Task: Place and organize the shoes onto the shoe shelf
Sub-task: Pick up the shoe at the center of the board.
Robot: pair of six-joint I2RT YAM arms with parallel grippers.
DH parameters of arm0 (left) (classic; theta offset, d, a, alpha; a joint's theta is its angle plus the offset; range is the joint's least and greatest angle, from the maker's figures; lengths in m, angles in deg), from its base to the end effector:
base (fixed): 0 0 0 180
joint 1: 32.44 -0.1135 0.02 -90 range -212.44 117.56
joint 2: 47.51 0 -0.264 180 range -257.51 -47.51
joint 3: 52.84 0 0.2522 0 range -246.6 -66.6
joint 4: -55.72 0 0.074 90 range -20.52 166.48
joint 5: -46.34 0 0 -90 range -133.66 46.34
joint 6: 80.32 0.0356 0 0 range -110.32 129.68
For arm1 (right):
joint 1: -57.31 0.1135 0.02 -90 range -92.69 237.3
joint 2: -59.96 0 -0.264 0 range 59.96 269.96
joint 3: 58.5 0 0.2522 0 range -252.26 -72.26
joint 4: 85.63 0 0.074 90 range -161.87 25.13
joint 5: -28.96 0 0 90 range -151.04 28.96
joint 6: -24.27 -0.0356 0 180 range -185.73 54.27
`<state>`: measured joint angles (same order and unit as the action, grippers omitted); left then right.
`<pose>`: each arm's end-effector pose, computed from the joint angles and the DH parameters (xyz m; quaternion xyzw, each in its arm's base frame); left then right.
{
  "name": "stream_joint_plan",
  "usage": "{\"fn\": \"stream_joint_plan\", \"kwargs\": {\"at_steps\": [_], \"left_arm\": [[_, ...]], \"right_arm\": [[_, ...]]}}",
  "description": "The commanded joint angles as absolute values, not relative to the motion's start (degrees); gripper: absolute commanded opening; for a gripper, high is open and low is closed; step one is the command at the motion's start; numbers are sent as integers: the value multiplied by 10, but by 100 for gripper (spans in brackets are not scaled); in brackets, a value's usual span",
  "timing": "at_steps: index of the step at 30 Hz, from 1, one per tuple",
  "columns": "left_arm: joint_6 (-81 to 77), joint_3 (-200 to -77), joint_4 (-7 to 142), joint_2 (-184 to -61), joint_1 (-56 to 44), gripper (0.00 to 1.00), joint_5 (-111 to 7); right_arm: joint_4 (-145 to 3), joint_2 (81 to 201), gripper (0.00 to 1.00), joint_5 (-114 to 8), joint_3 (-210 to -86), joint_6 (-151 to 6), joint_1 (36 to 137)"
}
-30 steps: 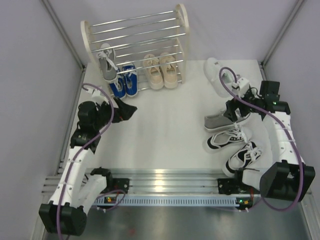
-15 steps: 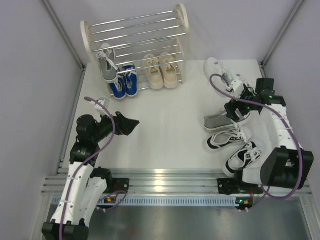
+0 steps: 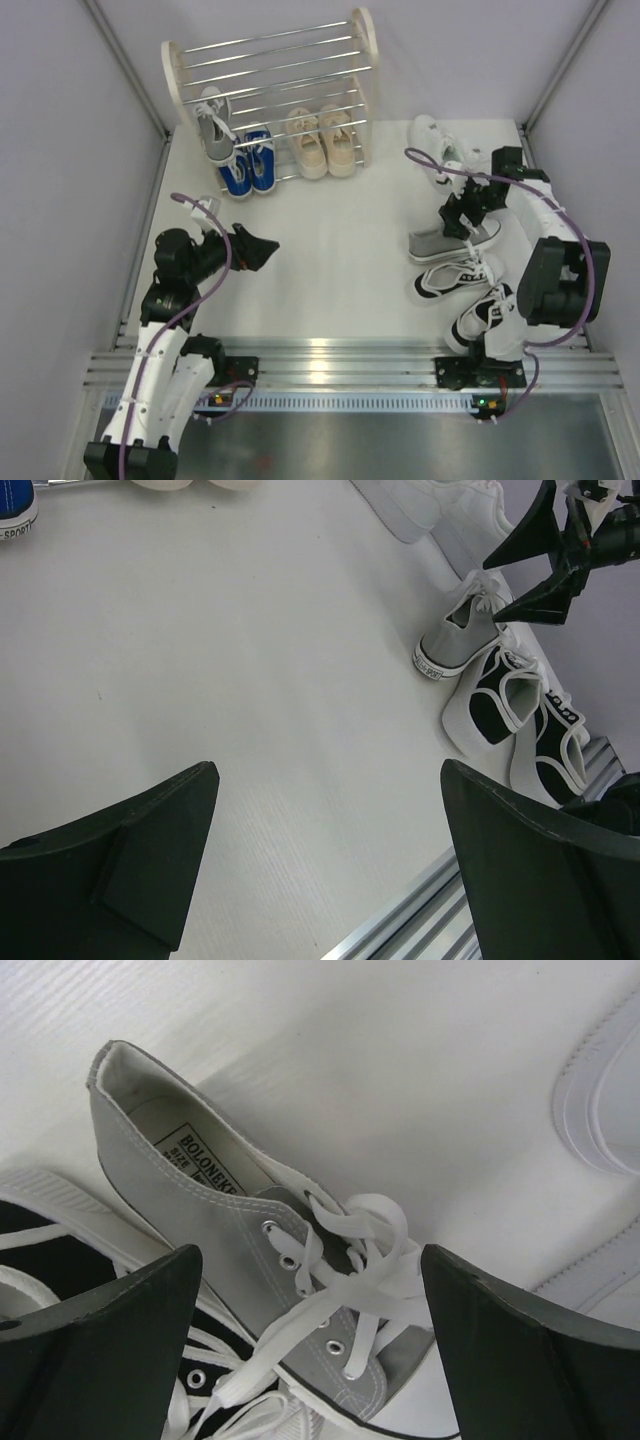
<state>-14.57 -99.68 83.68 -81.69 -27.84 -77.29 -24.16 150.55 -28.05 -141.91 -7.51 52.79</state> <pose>0.1456 -0.0315 0.2897 0.0431 0.7797 -0.3674 0.5051 0.3113 -0.0052 0.2492 -0.4725 0.8169 0.1458 0.2969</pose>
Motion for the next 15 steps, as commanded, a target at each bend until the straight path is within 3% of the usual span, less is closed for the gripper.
{"fn": "stream_joint_plan", "kwargs": {"at_steps": [1,10,12,14,15], "left_arm": [[-135,-994,823,-819,-278,98,-782],[-137,-993,821,-824,-278,98,-788],[-137,-992,819,-824,-278,98,-791],[-138,-990,817,-826,-278,98,-793],[-139,-990,816,-828,-278,98,-794]], "right_arm": [[-206,1538,91,-281,-1459,-15,535],[-101,1601,89,-314,-1487,179,535],[-97,1619,80,-309,-1498,181,536],[-86,1633,63,-304,-1511,190,537],[-80,1636,41,-299,-1514,192,537]]}}
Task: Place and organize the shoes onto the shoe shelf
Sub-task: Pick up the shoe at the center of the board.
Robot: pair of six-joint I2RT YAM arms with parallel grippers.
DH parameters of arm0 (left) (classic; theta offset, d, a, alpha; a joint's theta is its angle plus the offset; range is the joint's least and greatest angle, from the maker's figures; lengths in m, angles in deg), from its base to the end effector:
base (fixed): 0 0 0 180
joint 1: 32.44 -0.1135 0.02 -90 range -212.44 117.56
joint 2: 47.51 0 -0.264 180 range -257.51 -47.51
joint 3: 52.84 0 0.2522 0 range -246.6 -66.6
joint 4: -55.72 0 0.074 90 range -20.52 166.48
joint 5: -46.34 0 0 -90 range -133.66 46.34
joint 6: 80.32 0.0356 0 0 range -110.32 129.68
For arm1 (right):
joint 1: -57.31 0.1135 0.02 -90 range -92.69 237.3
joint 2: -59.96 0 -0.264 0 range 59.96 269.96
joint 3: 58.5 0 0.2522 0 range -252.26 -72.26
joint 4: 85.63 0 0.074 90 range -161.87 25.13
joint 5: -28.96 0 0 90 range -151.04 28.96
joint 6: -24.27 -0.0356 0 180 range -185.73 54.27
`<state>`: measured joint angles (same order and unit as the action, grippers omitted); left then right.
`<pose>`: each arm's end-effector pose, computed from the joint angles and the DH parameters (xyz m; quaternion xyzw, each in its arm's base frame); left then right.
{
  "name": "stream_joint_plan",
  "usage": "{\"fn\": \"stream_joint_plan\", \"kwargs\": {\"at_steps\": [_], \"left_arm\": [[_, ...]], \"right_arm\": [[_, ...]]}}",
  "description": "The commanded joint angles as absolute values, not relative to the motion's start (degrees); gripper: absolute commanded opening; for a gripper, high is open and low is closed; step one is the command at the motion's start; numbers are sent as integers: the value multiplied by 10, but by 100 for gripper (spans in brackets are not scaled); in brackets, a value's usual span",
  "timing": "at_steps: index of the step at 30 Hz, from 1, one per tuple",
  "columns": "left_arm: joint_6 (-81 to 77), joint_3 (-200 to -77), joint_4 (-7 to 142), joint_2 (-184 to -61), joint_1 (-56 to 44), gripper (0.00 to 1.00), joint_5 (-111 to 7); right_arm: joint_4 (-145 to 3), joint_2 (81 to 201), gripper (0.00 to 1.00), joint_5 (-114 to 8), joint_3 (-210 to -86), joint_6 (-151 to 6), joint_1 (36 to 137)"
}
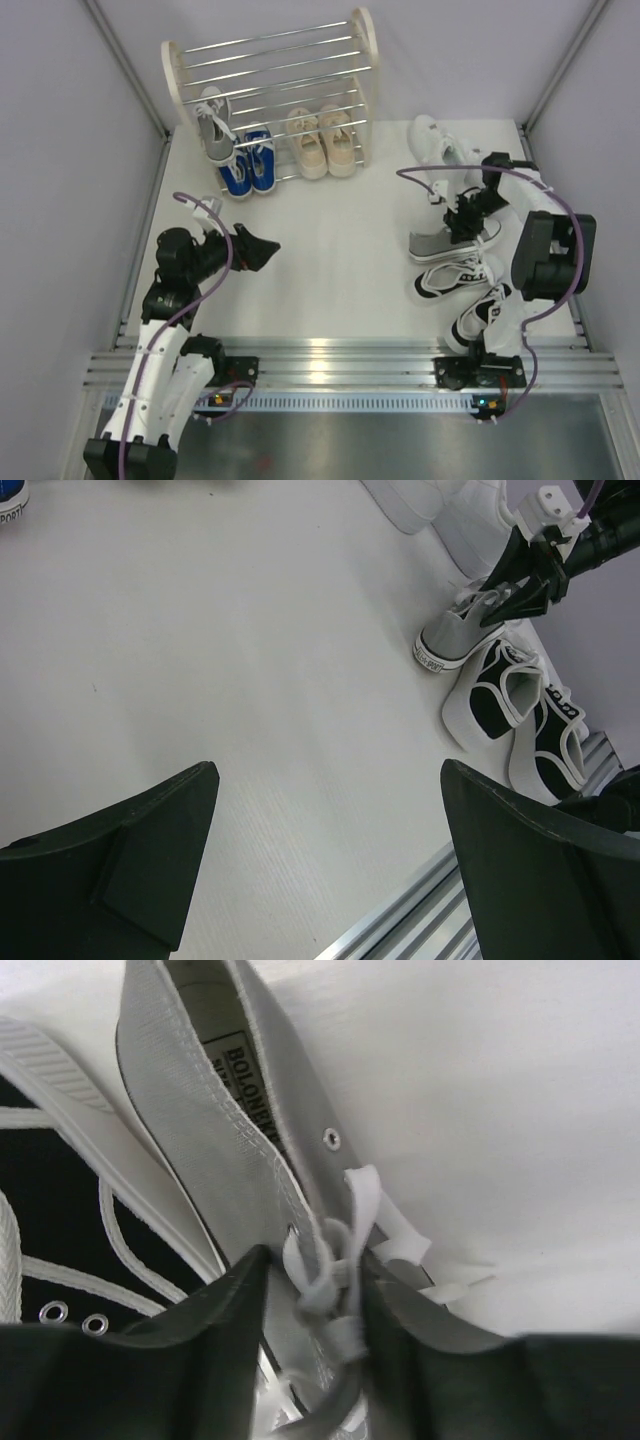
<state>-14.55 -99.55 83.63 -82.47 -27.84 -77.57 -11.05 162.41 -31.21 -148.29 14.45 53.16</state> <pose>0.1479 -0.0318 0.2873 0.0423 0.7834 -0.3688 0.4985 0.3285 -0.0061 0.2113 -0.5998 0.7573 0.1751 0.1900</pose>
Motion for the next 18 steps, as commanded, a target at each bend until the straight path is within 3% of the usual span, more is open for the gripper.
{"fn": "stream_joint_plan", "kwargs": {"at_steps": [1,5,7,13,18], "left_arm": [[-140,-990,815,-831,-278,98,-798],[-147,-987,804,-841,-278,98,-816],[-149,-985,799,-847,-278,98,-822],[-182,-970,761,-860,-276,98,-867],[-306,-949,699,-909,-273,98,-945]], "right_arm": [[-79,1638,33,-298,-1513,194,537],[-84,1616,7,-296,-1486,222,537],[-87,1606,0,-297,-1474,236,537],[-96,1537,0,-276,-1465,239,537],[-93,1468,0,-230,-1474,246,543]]}}
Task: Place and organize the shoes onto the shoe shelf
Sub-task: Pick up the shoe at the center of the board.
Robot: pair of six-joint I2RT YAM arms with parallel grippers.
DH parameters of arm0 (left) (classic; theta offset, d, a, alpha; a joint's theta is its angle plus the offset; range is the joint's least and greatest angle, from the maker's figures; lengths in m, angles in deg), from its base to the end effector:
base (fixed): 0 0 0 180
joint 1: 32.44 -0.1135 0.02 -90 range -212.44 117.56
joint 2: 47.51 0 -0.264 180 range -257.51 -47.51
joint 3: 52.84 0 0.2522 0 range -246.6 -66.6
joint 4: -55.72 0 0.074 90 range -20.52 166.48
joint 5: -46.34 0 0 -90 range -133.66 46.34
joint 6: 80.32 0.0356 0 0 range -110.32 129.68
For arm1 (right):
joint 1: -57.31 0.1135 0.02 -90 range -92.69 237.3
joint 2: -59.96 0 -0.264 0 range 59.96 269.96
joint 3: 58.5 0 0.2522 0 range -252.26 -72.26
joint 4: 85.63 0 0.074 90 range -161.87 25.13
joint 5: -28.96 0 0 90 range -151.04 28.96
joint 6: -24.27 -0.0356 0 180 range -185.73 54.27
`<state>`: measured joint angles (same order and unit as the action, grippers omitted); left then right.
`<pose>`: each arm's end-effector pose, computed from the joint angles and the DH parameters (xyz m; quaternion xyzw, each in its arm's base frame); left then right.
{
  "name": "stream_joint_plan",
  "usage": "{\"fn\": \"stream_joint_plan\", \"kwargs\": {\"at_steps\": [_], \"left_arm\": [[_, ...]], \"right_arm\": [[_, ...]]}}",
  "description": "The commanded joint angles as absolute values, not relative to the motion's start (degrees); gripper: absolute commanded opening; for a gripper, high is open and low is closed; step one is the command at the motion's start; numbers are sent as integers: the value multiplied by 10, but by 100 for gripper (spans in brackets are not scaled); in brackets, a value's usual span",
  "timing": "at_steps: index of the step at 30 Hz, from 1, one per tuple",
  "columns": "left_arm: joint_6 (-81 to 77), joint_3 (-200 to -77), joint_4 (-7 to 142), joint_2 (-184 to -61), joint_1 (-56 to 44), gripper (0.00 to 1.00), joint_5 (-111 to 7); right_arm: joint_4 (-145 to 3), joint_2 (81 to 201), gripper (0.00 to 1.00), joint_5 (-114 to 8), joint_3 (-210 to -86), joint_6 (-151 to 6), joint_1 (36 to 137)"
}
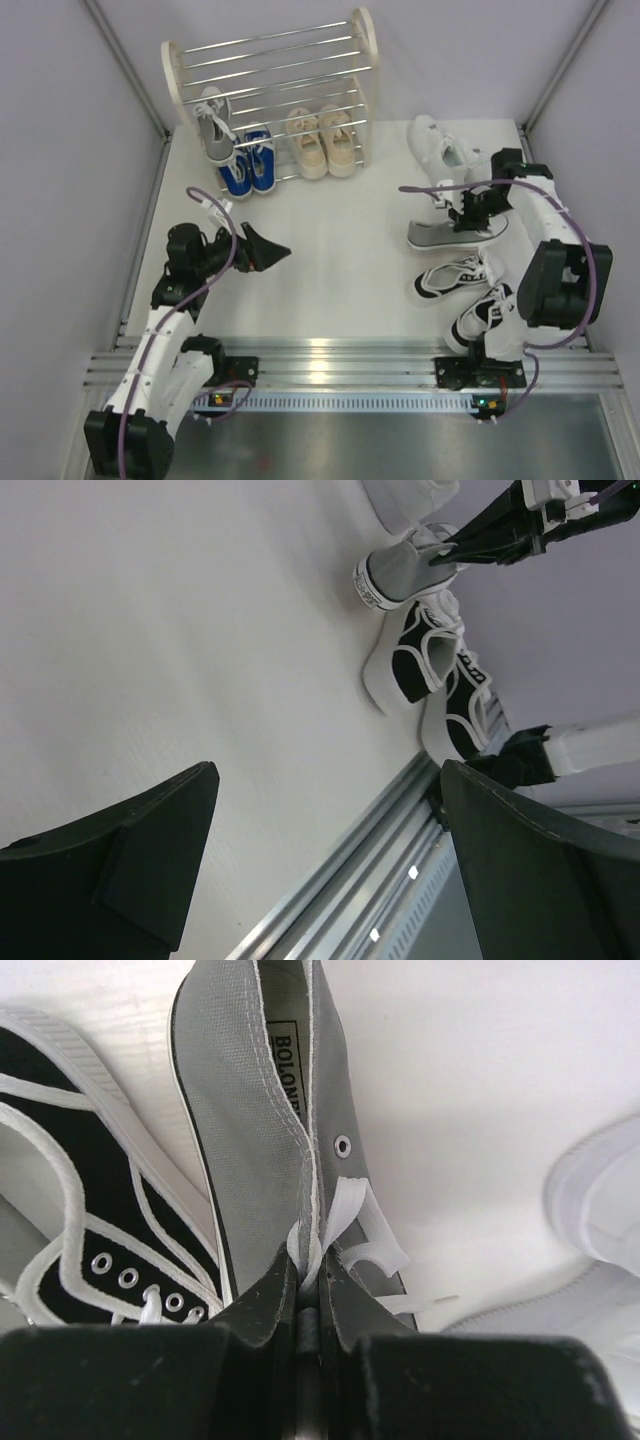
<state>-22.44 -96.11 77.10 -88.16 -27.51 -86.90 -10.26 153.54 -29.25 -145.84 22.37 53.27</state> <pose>0.1636 -0.0386 0.2649 0.0309 0.7850 -0.4560 0.4182 0.3030 -0.0026 0.2464 -0.6571 0.6991 0.1388 0.2455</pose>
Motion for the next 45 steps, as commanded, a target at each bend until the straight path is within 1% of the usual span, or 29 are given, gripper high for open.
{"fn": "stream_joint_plan", "kwargs": {"at_steps": [1,3,5,6,7,8,10,13,18,24,27,33,35,36,37,39,40,41,43,45], "left_arm": [[-321,-949,670,-923,-273,98,-955],[-363,-948,655,-960,-258,98,-958],[-386,-952,627,-985,-206,98,-919],[-395,-952,609,-992,-179,98,-902],[-405,-953,589,-1001,-122,98,-870],[-427,-957,543,-1020,-96,98,-859],[-440,-970,511,-1055,-36,98,-850],[-438,-996,501,-1084,-4,98,-845],[-462,-981,439,-1122,18,98,-881],[-501,-934,344,-1099,42,98,-883],[-503,-938,343,-1090,61,98,-877],[-523,-945,343,-1123,87,98,-858],[-527,-940,342,-1122,90,95,-824],[-530,-937,342,-1118,90,91,-809],[-538,-933,342,-1102,90,86,-787],[-546,-914,342,-1079,90,81,-720],[-551,-905,342,-1051,90,80,-698],[-553,-896,342,-1036,90,80,-648],[-561,-869,342,-996,90,81,-606],[-567,-854,341,-977,90,85,-565]], "right_arm": [[-95,1449,0,-228,-1475,245,554],[-103,1428,0,-225,-1473,241,568],[-127,1399,0,-229,-1465,230,612],[-137,1390,0,-234,-1462,226,627],[-145,1372,0,-239,-1457,223,664],[-153,1366,0,-248,-1457,222,682],[-155,1352,0,-250,-1461,222,739],[-144,1338,0,-226,-1472,233,795],[-134,1319,0,-182,-1483,241,872],[-131,1299,0,-123,-1482,227,894],[-132,1295,0,-118,-1472,226,909],[-153,1290,0,-123,-1470,205,920],[-163,1288,0,-132,-1467,190,921],[-181,1284,0,-138,-1464,180,922],[-189,1283,0,-146,-1461,159,921],[-208,1276,0,-171,-1450,140,922],[-229,1274,0,-180,-1447,116,922],[-242,1272,0,-199,-1442,103,922],[-275,1268,0,-215,-1432,65,921],[-294,1266,0,-227,-1427,42,921]]}}
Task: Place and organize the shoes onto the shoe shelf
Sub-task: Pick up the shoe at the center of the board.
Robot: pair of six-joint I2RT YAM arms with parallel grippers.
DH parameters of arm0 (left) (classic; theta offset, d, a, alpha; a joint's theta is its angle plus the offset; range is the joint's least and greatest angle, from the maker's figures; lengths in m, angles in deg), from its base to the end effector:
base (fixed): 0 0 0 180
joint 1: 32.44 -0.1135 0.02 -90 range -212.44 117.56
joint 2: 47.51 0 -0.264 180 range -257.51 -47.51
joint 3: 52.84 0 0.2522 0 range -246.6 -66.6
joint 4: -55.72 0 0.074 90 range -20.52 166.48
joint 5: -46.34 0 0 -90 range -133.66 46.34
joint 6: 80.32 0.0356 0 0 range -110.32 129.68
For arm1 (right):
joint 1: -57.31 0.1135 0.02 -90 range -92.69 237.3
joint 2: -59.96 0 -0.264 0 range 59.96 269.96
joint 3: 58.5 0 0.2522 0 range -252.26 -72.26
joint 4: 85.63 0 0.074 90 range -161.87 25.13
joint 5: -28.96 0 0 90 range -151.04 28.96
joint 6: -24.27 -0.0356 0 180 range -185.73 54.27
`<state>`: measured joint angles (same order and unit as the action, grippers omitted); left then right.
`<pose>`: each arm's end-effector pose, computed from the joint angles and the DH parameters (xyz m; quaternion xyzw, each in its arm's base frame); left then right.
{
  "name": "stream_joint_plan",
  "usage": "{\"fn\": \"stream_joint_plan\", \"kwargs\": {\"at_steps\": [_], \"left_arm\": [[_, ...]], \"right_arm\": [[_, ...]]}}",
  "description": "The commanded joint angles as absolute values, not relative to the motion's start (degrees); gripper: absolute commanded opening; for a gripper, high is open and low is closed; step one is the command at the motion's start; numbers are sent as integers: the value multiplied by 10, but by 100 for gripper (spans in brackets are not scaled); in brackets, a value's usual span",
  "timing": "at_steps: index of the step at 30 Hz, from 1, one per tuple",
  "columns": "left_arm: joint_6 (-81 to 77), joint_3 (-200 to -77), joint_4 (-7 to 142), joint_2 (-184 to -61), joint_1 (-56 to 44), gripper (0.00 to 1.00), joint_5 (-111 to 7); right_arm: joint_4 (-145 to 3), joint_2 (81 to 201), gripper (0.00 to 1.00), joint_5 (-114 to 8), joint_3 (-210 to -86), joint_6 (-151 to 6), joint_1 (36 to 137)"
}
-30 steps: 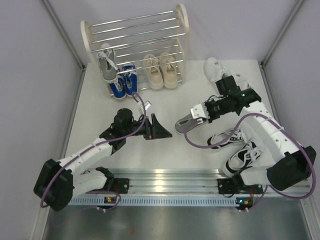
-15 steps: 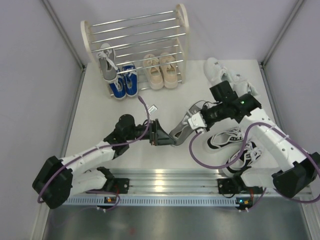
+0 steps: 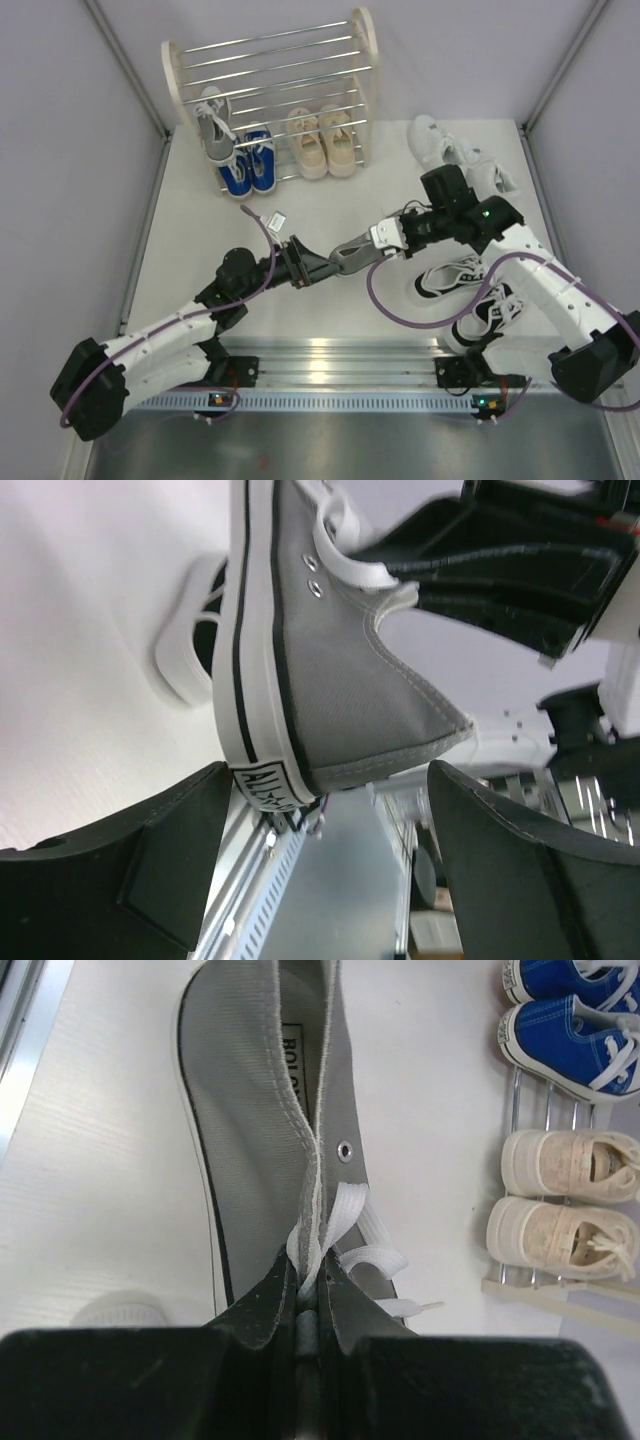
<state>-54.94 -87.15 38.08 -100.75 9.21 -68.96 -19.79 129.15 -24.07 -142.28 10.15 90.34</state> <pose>0.1444 -0.1488 0.2408 0.0111 0.7142 -0.6397 0.2840 0.1848 0.1457 0.3439 -0.7891 0.4345 0.1635 0.4021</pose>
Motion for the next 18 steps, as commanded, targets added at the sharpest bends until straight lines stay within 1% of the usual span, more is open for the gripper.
{"fn": "stream_joint_plan", "kwargs": {"at_steps": [1,3,9,13,18], "left_arm": [[-570,-849,341,-972,91,86,-561],[-576,-848,341,-976,91,89,-567],[-585,-848,314,-986,91,95,-552],[-587,-850,291,-988,91,97,-534],[-590,-849,248,-1002,92,97,-540]], "right_arm": [[-304,1265,0,-228,-1427,18,921],[-327,1266,0,-228,-1427,-3,921],[-312,1267,0,-196,-1421,6,924],[-306,1266,0,-191,-1413,16,929],[-307,1271,0,-197,-1406,17,937]]}}
